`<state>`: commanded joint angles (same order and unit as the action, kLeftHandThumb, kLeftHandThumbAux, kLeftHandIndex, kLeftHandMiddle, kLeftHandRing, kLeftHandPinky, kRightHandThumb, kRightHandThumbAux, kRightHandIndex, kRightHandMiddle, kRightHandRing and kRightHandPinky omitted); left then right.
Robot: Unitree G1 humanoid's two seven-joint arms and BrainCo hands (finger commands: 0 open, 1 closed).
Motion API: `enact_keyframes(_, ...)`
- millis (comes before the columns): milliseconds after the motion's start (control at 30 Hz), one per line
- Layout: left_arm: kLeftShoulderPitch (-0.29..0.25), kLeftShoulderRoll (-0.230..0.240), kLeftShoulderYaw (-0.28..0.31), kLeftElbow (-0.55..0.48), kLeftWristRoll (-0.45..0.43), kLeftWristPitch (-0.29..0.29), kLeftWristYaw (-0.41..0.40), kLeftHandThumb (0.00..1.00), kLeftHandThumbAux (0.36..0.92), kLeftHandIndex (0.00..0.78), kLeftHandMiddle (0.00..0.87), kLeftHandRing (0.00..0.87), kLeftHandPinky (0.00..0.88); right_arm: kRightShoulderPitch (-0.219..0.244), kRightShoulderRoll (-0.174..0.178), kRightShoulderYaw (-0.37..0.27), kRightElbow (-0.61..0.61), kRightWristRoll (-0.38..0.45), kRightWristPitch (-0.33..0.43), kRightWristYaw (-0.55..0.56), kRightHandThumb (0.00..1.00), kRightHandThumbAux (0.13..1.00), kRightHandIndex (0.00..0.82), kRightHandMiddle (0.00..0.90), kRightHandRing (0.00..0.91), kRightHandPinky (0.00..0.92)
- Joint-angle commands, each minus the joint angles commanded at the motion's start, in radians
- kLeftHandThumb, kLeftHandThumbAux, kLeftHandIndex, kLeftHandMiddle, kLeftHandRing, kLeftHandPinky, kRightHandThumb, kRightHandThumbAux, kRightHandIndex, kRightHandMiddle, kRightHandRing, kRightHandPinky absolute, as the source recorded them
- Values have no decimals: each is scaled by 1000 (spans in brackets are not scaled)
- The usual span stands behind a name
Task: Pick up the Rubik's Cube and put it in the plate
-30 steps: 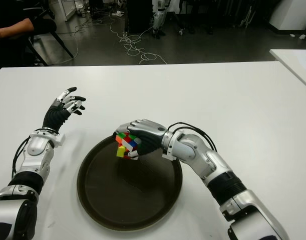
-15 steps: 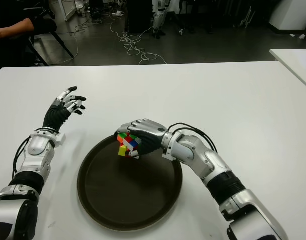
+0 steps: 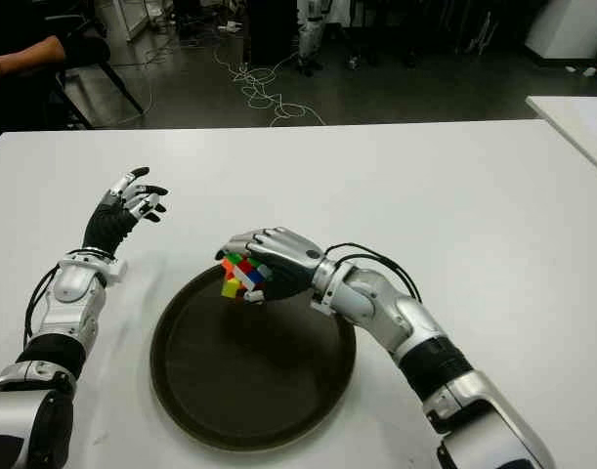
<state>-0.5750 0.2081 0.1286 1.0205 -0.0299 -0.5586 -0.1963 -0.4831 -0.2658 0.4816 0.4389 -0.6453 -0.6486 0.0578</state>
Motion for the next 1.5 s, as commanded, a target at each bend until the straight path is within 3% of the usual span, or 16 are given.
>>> enact_keyframes(233,-3,0,2,2,0,0,-7,105,575,129,349,426,448,-14,-6,17,23,-37,-25,-31,684,734,423,620,642,630)
enact_keyframes(567,-9,-3,3,12,0,-7,-7,109,563,137,339,415,429,-78,-17,35,79,-108,15,-46,685,733,424,657,677,666)
enact_keyframes(767,-14,-4,5,19,-2,-6,-11,101,557,133,338,421,440,-127,-4,73,157,-167,50,-69,683,734,425,670,684,672)
enact_keyframes(1367,-14,-2,7,13,-4,-5,-13,101,560,136,351,430,441,-150,3,94,205,-140,35,-56,681,736,424,672,685,680)
enact_keyframes(1500,-14,-1,6,14,-1,-3,-9,108,560,138,351,431,441,-163,5,106,222,-141,59,-10,681,736,424,665,677,666)
